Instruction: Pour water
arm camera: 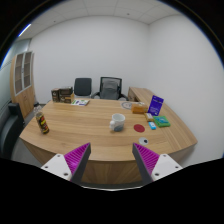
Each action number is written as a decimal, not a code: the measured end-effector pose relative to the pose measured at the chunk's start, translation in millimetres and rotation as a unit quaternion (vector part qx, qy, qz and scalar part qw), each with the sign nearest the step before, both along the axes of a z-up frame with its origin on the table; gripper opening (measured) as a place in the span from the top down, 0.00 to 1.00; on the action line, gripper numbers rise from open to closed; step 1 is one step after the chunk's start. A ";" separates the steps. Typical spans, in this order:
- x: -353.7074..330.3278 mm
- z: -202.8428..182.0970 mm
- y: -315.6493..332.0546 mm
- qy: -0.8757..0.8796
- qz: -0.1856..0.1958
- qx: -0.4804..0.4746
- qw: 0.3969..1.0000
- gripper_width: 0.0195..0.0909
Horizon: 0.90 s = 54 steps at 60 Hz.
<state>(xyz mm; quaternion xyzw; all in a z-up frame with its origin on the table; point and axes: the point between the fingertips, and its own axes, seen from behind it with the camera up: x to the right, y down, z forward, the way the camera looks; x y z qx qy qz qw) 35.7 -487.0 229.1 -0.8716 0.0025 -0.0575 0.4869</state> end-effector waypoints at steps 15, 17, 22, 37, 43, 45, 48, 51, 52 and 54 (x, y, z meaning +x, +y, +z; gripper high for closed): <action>-55.5 -43.1 -4.4 0.001 0.018 -0.034 0.999 0.08; -69.9 -51.9 -5.8 0.002 0.023 -0.041 0.999 0.08; -111.5 -72.2 -6.8 0.005 0.034 -0.058 0.998 0.07; -278.2 -115.0 29.3 0.039 0.045 -0.069 0.996 0.07; -346.7 -119.1 64.7 0.059 0.042 -0.048 0.996 0.07; -367.6 -121.6 77.3 0.066 0.043 -0.044 0.996 0.07; -395.2 -122.8 99.7 0.075 0.047 -0.033 0.996 0.07; -414.7 -123.4 123.9 0.078 0.047 -0.020 0.996 0.07; -420.1 -123.1 132.0 0.077 0.047 -0.015 0.996 0.07; -428.2 -121.1 148.7 0.075 0.047 -0.003 0.996 0.07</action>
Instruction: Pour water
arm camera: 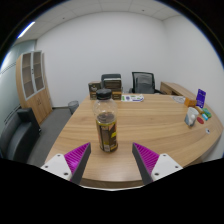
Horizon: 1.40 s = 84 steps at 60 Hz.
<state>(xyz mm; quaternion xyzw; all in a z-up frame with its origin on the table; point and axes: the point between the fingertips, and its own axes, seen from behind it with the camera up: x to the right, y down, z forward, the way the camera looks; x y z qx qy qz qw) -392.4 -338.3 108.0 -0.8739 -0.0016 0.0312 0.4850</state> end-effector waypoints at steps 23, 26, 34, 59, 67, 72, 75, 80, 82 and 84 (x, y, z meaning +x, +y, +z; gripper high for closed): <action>-25.1 -21.2 125.1 -0.020 -0.012 0.076 0.997 0.44; -22.6 -22.1 130.8 -0.028 -0.011 0.087 0.996 0.52; -23.4 -20.8 130.8 -0.019 -0.004 0.092 0.996 0.68; 7.3 124.1 147.2 0.261 0.002 0.124 0.957 0.76; 74.7 187.7 167.7 0.456 0.003 0.134 0.880 0.76; 118.9 215.4 181.5 0.566 -0.008 0.127 0.814 0.76; 156.7 223.5 190.6 0.621 -0.015 0.125 0.773 0.77; 227.0 226.1 201.6 0.689 -0.037 0.119 0.714 0.77; 246.0 218.3 210.6 0.708 -0.046 0.120 0.694 0.76; 268.2 209.7 215.9 0.729 -0.058 0.116 0.672 0.76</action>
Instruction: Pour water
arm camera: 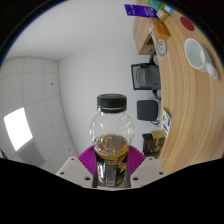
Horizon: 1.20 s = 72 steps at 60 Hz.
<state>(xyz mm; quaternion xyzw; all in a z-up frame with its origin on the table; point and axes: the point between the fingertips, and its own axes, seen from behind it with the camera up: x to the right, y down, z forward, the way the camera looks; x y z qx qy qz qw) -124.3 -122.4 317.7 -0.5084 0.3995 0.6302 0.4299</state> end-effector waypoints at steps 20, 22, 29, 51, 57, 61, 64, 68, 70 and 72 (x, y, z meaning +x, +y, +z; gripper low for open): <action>117.3 -131.0 27.7 0.227 -0.011 -0.121 0.966 0.76; 118.2 -134.7 27.3 0.221 -0.009 -0.125 0.967 0.76; 110.3 -127.9 24.7 0.170 0.016 -0.125 0.977 0.76; 228.2 -43.1 27.5 -0.428 -0.087 -0.034 0.899 0.76; 286.6 -47.6 23.5 -0.566 -0.131 -0.035 0.813 0.76; 317.2 -64.3 20.7 -0.631 -0.146 -0.051 0.761 0.76; 340.9 -81.9 18.8 -0.671 -0.148 -0.061 0.724 0.76; 363.1 -110.7 18.1 -0.713 -0.138 -0.082 0.683 0.76; 372.7 -126.2 18.8 -0.722 -0.132 -0.092 0.673 0.76; 378.4 -146.3 16.8 -0.727 -0.130 -0.096 0.667 0.76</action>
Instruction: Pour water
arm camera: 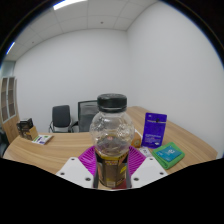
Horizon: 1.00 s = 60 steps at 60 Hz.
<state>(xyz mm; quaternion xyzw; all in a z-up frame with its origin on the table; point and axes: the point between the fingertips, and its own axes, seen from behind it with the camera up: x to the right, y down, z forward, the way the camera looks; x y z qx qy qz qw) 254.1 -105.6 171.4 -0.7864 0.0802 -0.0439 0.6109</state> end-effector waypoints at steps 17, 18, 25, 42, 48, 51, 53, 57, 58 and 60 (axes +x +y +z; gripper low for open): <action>38.8 -81.4 2.0 -0.004 -0.002 -0.047 0.999 0.75; 39.5 -83.2 1.2 -0.006 0.000 -0.043 0.999 0.75; 36.2 -82.1 0.1 -0.012 0.000 -0.044 0.999 0.67; 35.3 -84.3 -30.4 -0.010 -0.020 -0.107 0.994 0.07; 20.8 -65.1 -63.9 -0.027 -0.026 -0.119 0.992 0.08; 10.2 -51.9 -82.1 -0.030 -0.024 -0.126 0.991 0.08; 2.1 -43.3 -97.9 -0.033 -0.027 -0.131 0.991 0.08; -16.0 -27.5 -132.0 -0.033 -0.031 -0.143 0.989 0.08; -20.9 -22.5 -140.8 -0.034 -0.032 -0.145 0.988 0.08; -30.4 -12.9 -156.7 -0.033 -0.034 -0.145 0.988 0.07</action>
